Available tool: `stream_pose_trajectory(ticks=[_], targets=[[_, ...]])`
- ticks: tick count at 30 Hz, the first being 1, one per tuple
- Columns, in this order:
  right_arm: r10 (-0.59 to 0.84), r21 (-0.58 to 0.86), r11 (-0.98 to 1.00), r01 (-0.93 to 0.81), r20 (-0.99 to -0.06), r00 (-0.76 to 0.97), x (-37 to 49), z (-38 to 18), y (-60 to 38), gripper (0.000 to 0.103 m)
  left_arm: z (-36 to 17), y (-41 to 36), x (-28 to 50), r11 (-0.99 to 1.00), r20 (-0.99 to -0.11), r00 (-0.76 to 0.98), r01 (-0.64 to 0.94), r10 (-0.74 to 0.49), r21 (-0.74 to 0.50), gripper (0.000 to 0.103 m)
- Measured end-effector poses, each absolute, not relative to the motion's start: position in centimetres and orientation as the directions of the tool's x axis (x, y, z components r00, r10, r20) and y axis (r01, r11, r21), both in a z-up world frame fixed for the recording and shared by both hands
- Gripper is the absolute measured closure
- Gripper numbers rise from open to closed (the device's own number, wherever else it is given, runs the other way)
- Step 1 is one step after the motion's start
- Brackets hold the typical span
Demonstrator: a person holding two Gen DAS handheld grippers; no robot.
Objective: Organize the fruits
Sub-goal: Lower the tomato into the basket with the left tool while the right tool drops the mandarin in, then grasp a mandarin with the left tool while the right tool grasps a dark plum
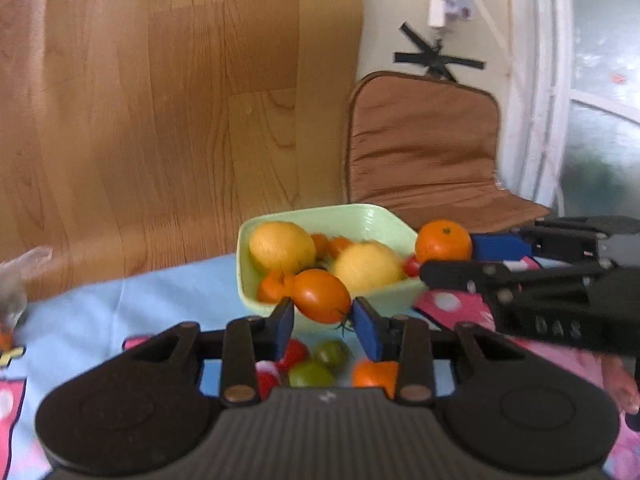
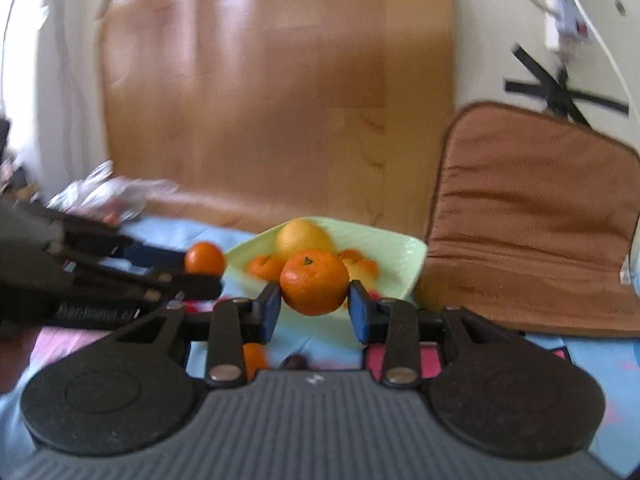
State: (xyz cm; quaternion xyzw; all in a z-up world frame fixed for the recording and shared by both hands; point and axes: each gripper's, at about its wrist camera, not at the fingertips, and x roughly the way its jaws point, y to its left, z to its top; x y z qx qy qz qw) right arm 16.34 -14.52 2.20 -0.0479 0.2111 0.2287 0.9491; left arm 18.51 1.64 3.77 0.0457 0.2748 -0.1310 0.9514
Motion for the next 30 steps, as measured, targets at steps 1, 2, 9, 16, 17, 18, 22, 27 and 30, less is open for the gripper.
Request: stream_pose_trajectory(ticks=[1, 2, 9, 16, 17, 18, 22, 27, 30], targets=[[0.404, 0.023, 0.899, -0.438, -0.428, 0.808, 17.6, 2.1, -14.8, 0.064, 3.6, 1.5, 19.4, 0.963, -0.539, 0.815, 0.269, -0.215, 0.022, 0.07], [0.395, 0.04, 0.906, -0.42, -0.436, 0.809, 19.0, 1.9, -15.0, 0.064, 3.4, 1.4, 20.2, 0.964, -0.543, 0.813, 0.266, -0.21, 0.026, 0.07], [0.367, 0.065, 0.923, -0.38, -0.453, 0.813, 23.7, 0.4, -15.4, 0.055, 1.9, -0.2, 24.3, 0.961, -0.562, 0.803, 0.271, -0.196, 0.052, 0.066], [0.359, 0.064, 0.928, -0.367, -0.409, 0.839, 23.0, 1.2, -16.0, 0.05, 1.9, 0.1, 24.6, 0.969, -0.555, 0.814, 0.24, -0.171, 0.053, 0.059], [0.366, 0.078, 0.927, -0.367, -0.405, 0.838, 22.6, 1.3, -16.3, 0.05, 2.3, 0.5, 24.3, 0.972, -0.547, 0.82, 0.232, -0.168, 0.049, 0.059], [0.375, 0.095, 0.925, -0.369, -0.401, 0.836, 22.1, 1.5, -16.5, 0.05, 2.7, 1.2, 23.7, 0.975, -0.536, 0.828, 0.219, -0.165, 0.037, 0.059], [0.422, 0.139, 0.905, -0.401, -0.39, 0.818, 19.6, 2.0, -16.9, 0.05, 3.7, 4.7, 21.2, 0.985, -0.523, 0.836, 0.168, -0.165, -0.042, 0.058], [0.508, 0.147, 0.857, -0.495, -0.407, 0.759, 15.5, 1.4, -15.8, 0.051, 2.7, 8.8, 17.9, 0.981, -0.552, 0.811, 0.141, -0.192, -0.134, 0.058], [0.535, 0.12, 0.832, -0.542, -0.432, 0.726, 13.5, 0.8, -14.4, 0.053, 1.3, 10.5, 16.7, 0.973, -0.583, 0.783, 0.126, -0.217, -0.193, 0.058]])
